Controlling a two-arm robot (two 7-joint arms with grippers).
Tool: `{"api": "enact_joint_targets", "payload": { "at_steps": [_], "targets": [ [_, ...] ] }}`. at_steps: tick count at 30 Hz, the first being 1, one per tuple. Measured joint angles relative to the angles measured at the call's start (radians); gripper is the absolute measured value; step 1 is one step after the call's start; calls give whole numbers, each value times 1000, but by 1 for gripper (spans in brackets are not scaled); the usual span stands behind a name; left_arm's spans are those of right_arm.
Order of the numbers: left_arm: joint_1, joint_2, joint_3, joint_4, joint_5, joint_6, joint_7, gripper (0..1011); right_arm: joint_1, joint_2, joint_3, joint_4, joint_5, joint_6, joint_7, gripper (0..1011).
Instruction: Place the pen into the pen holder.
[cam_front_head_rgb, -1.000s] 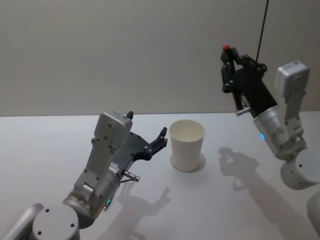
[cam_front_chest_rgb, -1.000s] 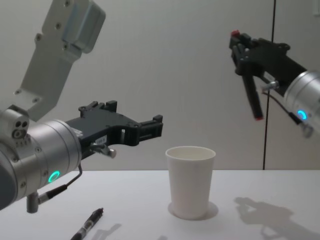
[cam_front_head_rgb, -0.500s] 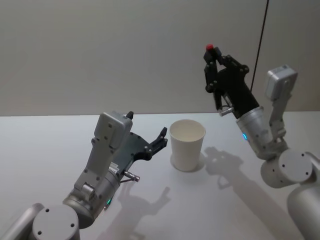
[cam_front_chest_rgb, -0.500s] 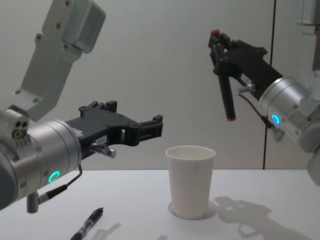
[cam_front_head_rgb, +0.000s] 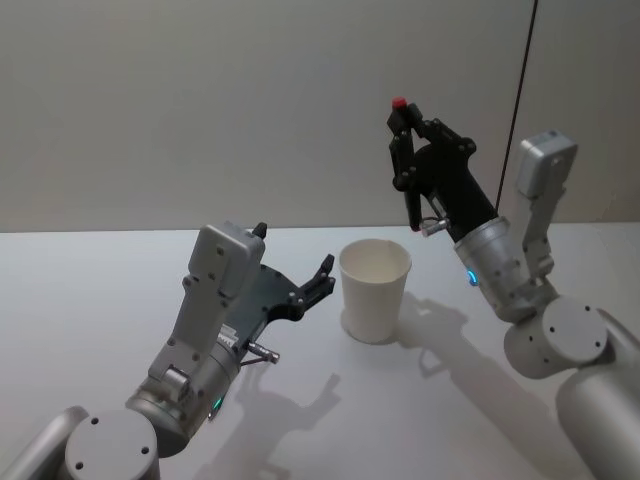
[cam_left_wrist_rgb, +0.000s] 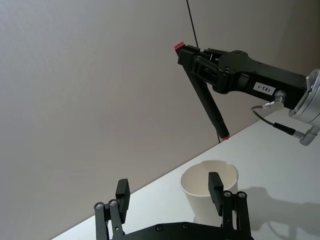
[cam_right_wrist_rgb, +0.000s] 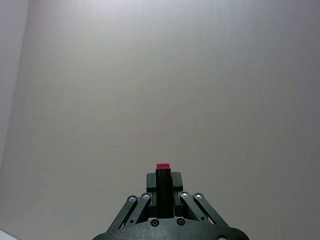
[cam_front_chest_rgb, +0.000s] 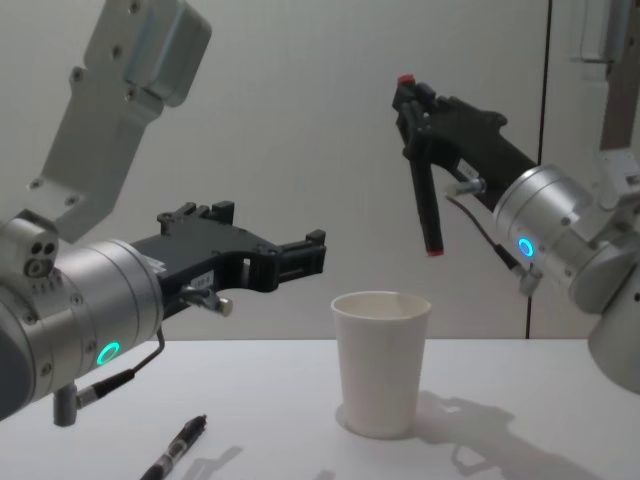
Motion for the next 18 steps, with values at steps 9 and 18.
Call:
{"api": "enact_joint_targets", "payload": {
  "at_steps": [9,18],
  "targets": [
    [0,0,0,0,0,0,0,1000,14,-12,-7,33,18,38,21,163],
    [0,0,0,0,0,0,0,1002,32,-25,-14,84,32,56,40,163]
  ]
}}
